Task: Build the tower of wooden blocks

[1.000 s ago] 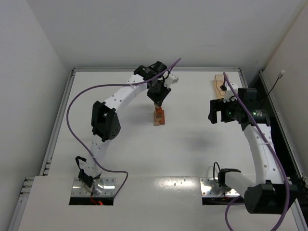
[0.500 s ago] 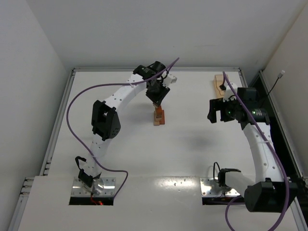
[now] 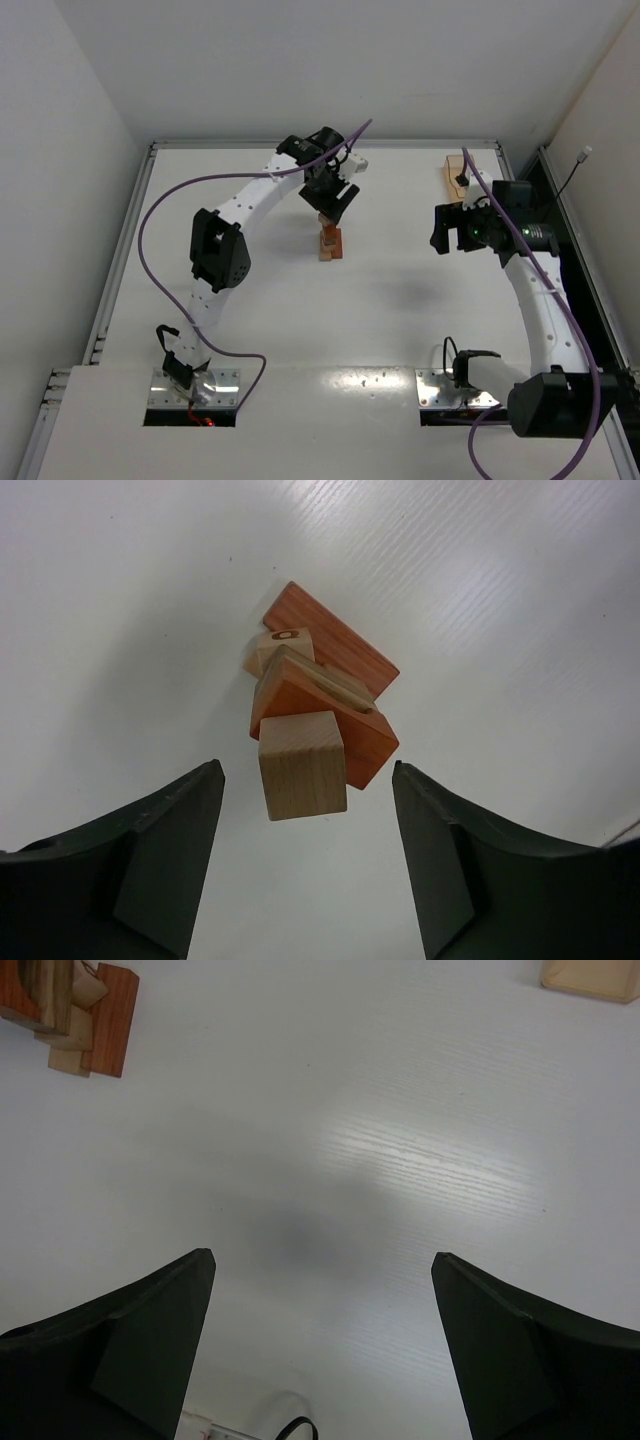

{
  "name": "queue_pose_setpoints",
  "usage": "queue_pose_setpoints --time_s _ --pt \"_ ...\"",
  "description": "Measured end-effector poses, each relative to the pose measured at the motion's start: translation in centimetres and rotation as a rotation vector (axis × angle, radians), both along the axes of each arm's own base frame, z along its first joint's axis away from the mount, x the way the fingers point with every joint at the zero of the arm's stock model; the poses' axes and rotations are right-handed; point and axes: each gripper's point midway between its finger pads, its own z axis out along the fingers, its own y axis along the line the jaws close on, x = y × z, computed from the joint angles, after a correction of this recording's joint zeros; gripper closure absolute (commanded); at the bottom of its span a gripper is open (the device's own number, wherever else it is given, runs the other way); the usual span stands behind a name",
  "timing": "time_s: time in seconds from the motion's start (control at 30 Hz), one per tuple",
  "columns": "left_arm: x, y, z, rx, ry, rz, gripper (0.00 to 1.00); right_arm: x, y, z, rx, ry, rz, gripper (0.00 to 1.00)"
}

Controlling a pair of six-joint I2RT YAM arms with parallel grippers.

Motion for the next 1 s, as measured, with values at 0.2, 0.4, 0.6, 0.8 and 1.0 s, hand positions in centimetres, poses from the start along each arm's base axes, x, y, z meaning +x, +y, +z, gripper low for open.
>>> queue_pose_setpoints --time_s 0.2,0.4,0.6,0.8,1.0 --pt "0.1 0.0 0.0 -0.001 -0.002 0.001 0.22 0.0 0.1 -0.1 0.005 0.006 -0.001 0.12" --pt "0.7 0.5 0.5 -0.084 -0.038 0.073 0.00 0.2 0.1 -0.1 0.012 -0.001 -0.008 0.12" --pt "0.2 4.8 6.9 -0.199 -0.191 0.226 0.00 0.9 0.2 -1.2 0.009 0.022 -0.009 0.12" --pt "-1.7 9.6 7.3 -0.207 -0.271 0.398 0.00 2.9 -0.2 -4.8 -0.001 0.137 -0.008 0.12" --pt "-4.9 19.6 -1.8 0.039 -0.127 0.637 0.00 6.9 -1.6 -6.4 -0.010 0.154 -0.043 0.12"
